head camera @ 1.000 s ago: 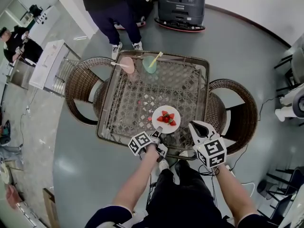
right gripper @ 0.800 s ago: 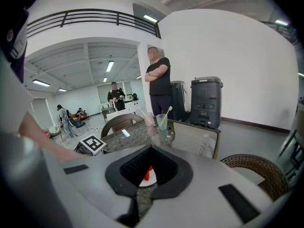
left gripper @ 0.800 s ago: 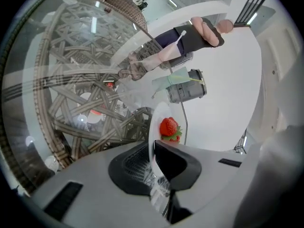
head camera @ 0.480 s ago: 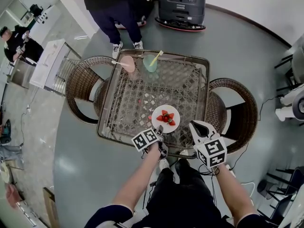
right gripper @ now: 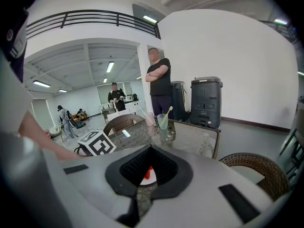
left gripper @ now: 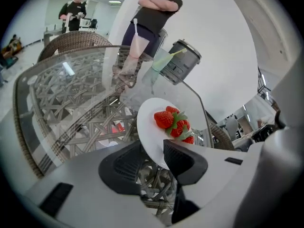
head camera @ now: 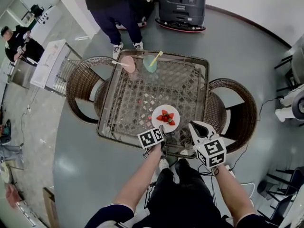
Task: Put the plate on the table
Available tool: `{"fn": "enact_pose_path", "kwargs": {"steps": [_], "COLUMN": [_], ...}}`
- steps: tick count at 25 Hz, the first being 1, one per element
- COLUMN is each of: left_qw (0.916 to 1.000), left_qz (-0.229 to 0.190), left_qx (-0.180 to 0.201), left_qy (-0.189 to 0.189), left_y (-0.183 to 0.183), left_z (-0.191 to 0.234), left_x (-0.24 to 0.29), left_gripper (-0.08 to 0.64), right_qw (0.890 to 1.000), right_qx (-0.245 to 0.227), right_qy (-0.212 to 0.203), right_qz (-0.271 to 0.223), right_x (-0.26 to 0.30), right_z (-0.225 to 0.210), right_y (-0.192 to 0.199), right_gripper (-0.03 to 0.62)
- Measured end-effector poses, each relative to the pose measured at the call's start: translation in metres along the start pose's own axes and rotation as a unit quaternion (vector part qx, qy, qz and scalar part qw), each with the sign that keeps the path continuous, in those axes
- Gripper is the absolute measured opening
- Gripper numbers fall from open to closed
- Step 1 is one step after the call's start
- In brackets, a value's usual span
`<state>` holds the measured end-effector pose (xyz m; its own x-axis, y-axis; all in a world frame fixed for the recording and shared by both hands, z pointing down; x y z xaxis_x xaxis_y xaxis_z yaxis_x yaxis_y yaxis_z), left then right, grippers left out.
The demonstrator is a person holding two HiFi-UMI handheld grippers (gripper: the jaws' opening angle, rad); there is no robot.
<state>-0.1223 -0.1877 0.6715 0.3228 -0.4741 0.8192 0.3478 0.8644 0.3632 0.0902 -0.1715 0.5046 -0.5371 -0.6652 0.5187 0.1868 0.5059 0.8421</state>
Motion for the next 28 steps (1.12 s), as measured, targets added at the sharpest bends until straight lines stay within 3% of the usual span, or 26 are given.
{"fn": "enact_pose_path", "kwargs": {"steps": [12,16,22,25,28], "left_qw": [0.9968,0.9915,0.9686,0.9517,0.9336], "left_qz": [-0.013,-0.048,-0.112,-0.153,-0.188], "left_qx": [0.068,0.120,0.219,0.262,0.297], "left_qy": [-0.041,-0.015,0.034,0.050,0.070], "left_y": [0.005,0.000,-0.009,-0.013,-0.017], "left_z": [0.005,-0.007,-0.038,-0.056,-0.073], "left_x": [-0.019,-0.047,-0.095,-0.120,-0.145], "left_gripper": [0.156,0.155,0.149,0.050,0.008], "right_qw": [1.000,1.000,0.999,0.998,0.996], "right_qx": [0.002,0.000,0.000,0.003,0.001], "right_qy": [-0.005,-0.013,-0.021,-0.028,-0.043], "right_qz": [-0.009,-0.021,-0.046,-0.058,-0.075], "right_x": [-0.005,-0.006,-0.011,-0.014,-0.016], "right_z": [0.001,0.007,0.019,0.024,0.030], "right_y": [0.001,-0.007,-0.021,-0.027,-0.035], "right_gripper": [0.003,0.003,0.003,0.003,0.003]}}
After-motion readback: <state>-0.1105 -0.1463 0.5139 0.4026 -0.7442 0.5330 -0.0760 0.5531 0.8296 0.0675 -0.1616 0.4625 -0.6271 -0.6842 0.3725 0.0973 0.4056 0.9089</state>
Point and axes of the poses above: the fingertips, and each gripper's own axes: x forward along the fingers, z to its left, y out of its underside, the point moved 8 cm from there along -x, backward along the fingers, and after that the axes turned 1 degree about -y, right-handed, at the moved point
